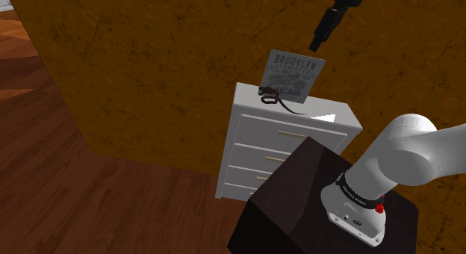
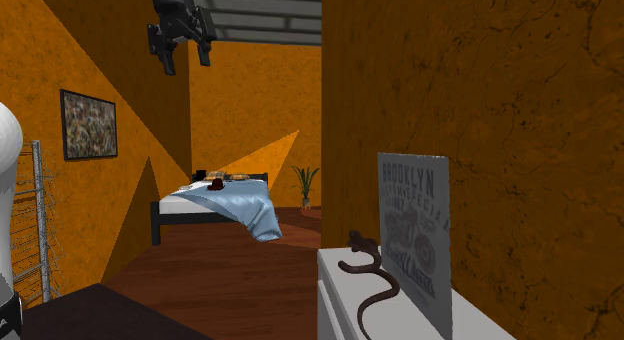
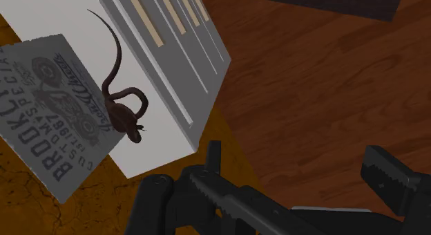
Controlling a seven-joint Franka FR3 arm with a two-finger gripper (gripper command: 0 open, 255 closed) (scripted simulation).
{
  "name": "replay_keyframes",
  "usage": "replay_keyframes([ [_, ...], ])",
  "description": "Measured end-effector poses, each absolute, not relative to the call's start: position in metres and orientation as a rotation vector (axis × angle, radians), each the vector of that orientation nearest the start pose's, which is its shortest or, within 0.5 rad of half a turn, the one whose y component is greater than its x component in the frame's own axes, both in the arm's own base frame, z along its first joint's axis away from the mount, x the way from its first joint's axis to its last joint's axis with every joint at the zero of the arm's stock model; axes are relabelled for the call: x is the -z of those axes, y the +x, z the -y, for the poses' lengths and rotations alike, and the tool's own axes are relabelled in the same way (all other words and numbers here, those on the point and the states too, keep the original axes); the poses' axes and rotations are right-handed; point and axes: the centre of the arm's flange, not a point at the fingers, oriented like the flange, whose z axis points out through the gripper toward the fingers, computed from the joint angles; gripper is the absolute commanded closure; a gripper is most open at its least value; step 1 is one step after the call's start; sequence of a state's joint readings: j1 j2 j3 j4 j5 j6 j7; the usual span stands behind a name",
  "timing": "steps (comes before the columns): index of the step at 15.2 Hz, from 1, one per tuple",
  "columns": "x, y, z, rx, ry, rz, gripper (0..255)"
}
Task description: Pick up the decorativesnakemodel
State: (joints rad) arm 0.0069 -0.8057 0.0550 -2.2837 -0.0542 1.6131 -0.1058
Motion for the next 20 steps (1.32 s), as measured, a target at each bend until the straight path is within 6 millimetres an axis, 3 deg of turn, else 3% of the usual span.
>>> replay_keyframes([
  [4,-0.616,0.317,-0.004,0.209,-3.221,0.215,0],
  [20,-0.462,0.379,0.135,0.185,-3.200,-0.012,0],
])
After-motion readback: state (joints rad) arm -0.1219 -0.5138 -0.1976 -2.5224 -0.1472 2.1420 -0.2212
